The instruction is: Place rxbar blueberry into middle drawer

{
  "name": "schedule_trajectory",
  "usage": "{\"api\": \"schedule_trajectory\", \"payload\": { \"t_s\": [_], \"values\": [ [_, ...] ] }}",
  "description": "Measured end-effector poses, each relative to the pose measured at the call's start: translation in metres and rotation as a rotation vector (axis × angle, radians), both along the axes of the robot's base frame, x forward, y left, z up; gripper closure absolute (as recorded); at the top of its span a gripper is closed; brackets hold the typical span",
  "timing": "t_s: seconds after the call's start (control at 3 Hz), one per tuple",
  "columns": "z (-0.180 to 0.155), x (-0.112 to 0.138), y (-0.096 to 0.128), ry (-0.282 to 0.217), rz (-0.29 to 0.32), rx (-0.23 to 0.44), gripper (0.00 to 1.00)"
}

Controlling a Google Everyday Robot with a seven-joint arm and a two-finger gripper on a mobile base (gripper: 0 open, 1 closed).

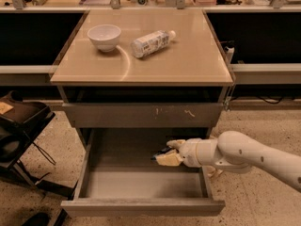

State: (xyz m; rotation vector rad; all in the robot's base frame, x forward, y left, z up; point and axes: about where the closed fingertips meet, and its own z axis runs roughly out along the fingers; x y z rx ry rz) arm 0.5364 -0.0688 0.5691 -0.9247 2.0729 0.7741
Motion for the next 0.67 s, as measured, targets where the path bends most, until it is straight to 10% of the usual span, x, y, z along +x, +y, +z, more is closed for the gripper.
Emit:
{"api": "schedule_trajectory", "payload": {
  "t_s": [0.67],
  "values": [
    [-0.0049, -0.0013, 0.0035, 0.010, 0.005, 0.007, 1.00]
  ]
}}
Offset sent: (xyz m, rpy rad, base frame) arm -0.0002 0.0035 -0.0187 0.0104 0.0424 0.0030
